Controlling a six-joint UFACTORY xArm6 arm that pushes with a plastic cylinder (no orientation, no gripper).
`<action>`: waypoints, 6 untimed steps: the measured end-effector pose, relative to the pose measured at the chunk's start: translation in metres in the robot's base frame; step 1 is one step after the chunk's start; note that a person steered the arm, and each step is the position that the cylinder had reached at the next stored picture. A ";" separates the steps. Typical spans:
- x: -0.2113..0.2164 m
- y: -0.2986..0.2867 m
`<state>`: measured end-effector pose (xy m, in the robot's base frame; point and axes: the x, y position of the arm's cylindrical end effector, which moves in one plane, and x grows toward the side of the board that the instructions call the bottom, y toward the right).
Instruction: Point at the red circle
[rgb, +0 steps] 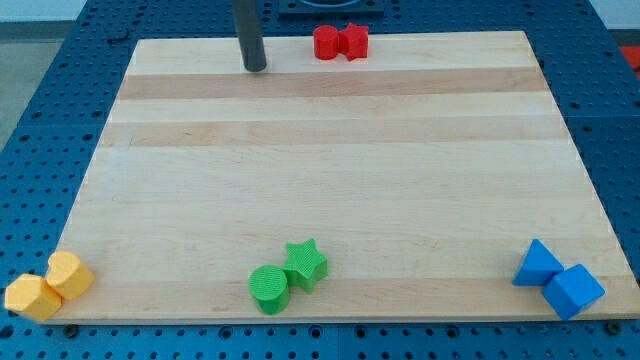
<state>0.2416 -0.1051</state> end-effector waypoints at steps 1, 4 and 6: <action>-0.031 0.010; -0.050 0.051; -0.050 0.056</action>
